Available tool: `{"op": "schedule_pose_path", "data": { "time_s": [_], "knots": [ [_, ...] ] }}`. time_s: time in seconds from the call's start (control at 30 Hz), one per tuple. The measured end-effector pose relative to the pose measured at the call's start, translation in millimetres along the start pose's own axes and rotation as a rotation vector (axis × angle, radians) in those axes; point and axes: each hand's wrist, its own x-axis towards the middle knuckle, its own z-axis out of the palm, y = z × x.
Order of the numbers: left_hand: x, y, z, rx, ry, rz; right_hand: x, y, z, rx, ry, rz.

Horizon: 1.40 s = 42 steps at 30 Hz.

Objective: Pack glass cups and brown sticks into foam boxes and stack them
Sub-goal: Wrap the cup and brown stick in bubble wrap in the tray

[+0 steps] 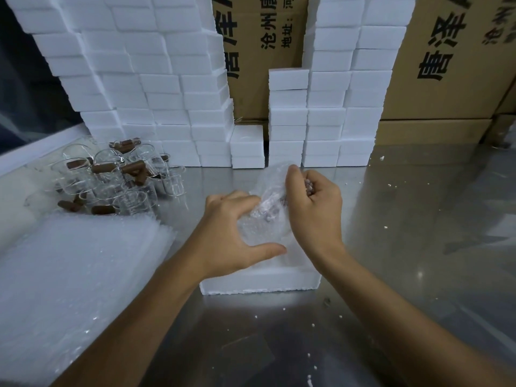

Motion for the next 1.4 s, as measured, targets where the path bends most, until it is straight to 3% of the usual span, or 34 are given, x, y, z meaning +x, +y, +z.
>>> {"op": "schedule_pose_path", "data": {
  "time_s": [0.2,0.33,0.4,0.47,0.53,0.67,0.8,0.97,1.2,1.4],
  "knots": [
    [2.9,-0.7,-10.0,-0.051,-0.091,-0.006,-3.6,-2.8,3.3,0.029,-0.057,-0.107],
    [4.2,0.2,-14.3,-0.122,-0.134,-0.003,-3.2,-2.9,4.2,0.052,-0.084,-0.075],
    [4.6,2.4,-11.1,-0.044,-0.005,0.070,-0.3,-4.1,3.5,0.097,-0.090,-0.011],
    [4.9,4.9,-1.8,0.022,0.222,0.128,2.2,-3.8,2.4,0.142,-0.098,0.064],
    [4.6,7.4,6.3,-0.066,0.404,0.068,1.9,-3.5,1.7,0.170,-0.120,0.118],
    [5.9,7.4,12.5,-0.552,0.397,-0.150,0.6,-5.6,4.2,0.295,-0.217,0.310],
    [8.1,-4.6,9.9,-0.447,0.455,-0.142,9.2,-8.7,1.2,0.502,-0.198,0.543],
    [8.4,-14.3,7.3,-0.335,0.303,-0.167,13.4,-6.3,-8.1,0.454,-0.124,0.396],
    [6.9,-5.4,4.3,-0.085,0.251,-0.112,-2.2,-3.3,0.5,0.086,-0.325,0.019],
    [5.8,-0.2,0.1,-0.165,0.285,-0.126,-14.3,-3.7,6.3,-0.086,-0.473,-0.210]
  ]
}}
